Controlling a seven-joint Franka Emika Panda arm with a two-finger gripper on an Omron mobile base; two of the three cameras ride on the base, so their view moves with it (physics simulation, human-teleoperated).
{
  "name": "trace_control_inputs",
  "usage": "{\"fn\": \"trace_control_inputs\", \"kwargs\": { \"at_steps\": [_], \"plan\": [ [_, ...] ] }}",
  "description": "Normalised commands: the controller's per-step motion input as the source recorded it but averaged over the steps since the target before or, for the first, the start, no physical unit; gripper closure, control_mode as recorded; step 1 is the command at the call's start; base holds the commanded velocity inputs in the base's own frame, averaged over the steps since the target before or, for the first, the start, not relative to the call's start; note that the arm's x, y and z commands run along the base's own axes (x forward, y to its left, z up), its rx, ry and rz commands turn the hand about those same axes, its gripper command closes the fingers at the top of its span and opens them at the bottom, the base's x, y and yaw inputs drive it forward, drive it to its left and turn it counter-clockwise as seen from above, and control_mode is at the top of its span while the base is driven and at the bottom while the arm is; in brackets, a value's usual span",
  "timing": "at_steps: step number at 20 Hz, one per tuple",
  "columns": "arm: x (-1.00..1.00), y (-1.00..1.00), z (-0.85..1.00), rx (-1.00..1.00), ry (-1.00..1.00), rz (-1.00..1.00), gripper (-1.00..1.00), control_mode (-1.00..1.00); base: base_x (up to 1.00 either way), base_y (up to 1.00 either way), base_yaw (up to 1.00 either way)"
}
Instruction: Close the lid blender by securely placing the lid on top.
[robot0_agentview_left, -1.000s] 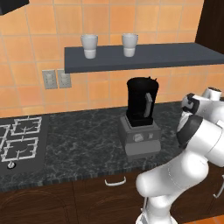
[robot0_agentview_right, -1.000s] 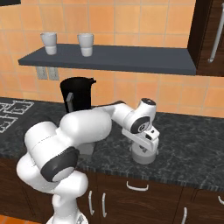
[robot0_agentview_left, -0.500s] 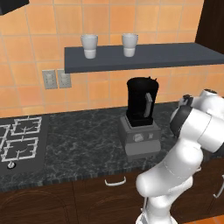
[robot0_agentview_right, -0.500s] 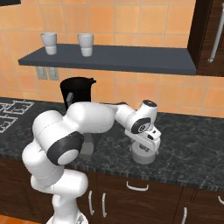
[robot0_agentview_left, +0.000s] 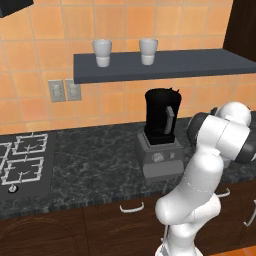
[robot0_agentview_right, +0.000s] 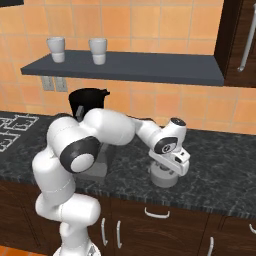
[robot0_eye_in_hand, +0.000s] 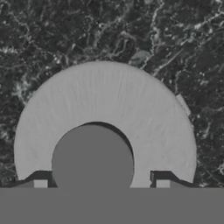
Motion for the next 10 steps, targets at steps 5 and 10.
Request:
{"fn": "trace_control_inputs", "kwargs": {
  "at_steps": [5, 10],
  "plan": [
    [0.07, 0.01, -0.09, 0.00, -0.01, 0.00, 1.00, -1.00, 0.00, 0.00, 0.00],
    [-0.06, 0.27, 0.36, 0.00, -0.07, 0.00, 1.00, -1.00, 0.00, 0.00, 0.00]
  ]
}}
